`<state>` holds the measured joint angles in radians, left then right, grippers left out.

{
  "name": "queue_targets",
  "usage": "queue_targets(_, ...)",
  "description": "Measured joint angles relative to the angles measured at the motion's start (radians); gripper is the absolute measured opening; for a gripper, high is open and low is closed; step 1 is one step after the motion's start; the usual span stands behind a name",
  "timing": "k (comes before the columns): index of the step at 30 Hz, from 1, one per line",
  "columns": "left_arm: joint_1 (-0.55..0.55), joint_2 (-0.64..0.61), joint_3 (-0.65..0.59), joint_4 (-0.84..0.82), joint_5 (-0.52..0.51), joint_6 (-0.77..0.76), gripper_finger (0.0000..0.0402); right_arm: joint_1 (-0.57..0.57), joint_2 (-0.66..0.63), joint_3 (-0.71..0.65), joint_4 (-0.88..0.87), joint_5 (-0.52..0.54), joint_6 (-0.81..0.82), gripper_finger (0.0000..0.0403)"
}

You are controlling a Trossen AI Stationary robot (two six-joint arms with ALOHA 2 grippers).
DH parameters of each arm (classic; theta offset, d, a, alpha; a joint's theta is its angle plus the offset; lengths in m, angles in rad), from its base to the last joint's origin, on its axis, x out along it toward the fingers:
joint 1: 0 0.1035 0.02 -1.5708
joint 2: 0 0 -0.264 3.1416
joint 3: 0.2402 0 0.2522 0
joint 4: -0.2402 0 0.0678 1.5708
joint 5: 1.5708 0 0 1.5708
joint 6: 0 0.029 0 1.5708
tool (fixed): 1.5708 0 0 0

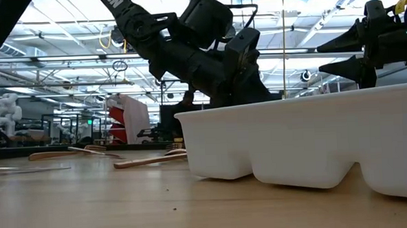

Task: Sort silverware
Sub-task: Put the gold spoon into the cutlery tray, then put the gold table knife into the cutlery tray

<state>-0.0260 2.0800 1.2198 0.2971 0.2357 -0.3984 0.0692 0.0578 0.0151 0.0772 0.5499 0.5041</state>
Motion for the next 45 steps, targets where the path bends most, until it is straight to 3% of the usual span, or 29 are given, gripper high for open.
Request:
queue_targets(9,0.015,0.000,0.019,-0.016,0.012,0.016,0.0124,0.000,0.000,0.000,0.000,0.000,0.000,0.0247)
queue_targets(15,0.074,-0.063,0.160,-0.317,0.050,0.036,0.0125,0.000,0.000,0.000,0.000,-0.001,0.000,0.0247)
queue_targets(17,0.092,-0.102,0.224,-0.492,-0.005,0.075,0.0125,0.000,0.002,0.000,0.001,-0.001,0.000,0.0247)
queue_targets(19,0.104,-0.145,0.267,-0.694,-0.136,0.130,0.0125,0.000,0.004,0.000,0.001,0.001,0.001,0.0247)
queue_targets(22,0.112,-0.186,0.282,-0.857,-0.352,0.145,0.0125,0.000,0.015,0.000,0.000,-0.001,0.003,0.0247)
queue_targets(24,0.129,-0.188,0.276,-0.909,-0.332,0.119,0.0125,0.000,0.022,0.000,0.000,-0.001,0.006,0.0247)
queue_targets(26,0.147,-0.187,0.233,-0.890,-0.239,0.092,0.0125,0.000,0.028,0.000,0.001,0.000,0.007,0.0247)
queue_targets(33,0.191,-0.168,0.084,-0.682,-0.058,0.118,0.0125,0.000,0.035,0.000,0.000,-0.002,0.007,0.0247)
queue_targets(45,0.201,-0.164,0.098,-0.635,-0.011,0.249,0.0125,0.000,0.039,0.000,0.000,-0.002,0.000,0.0247)
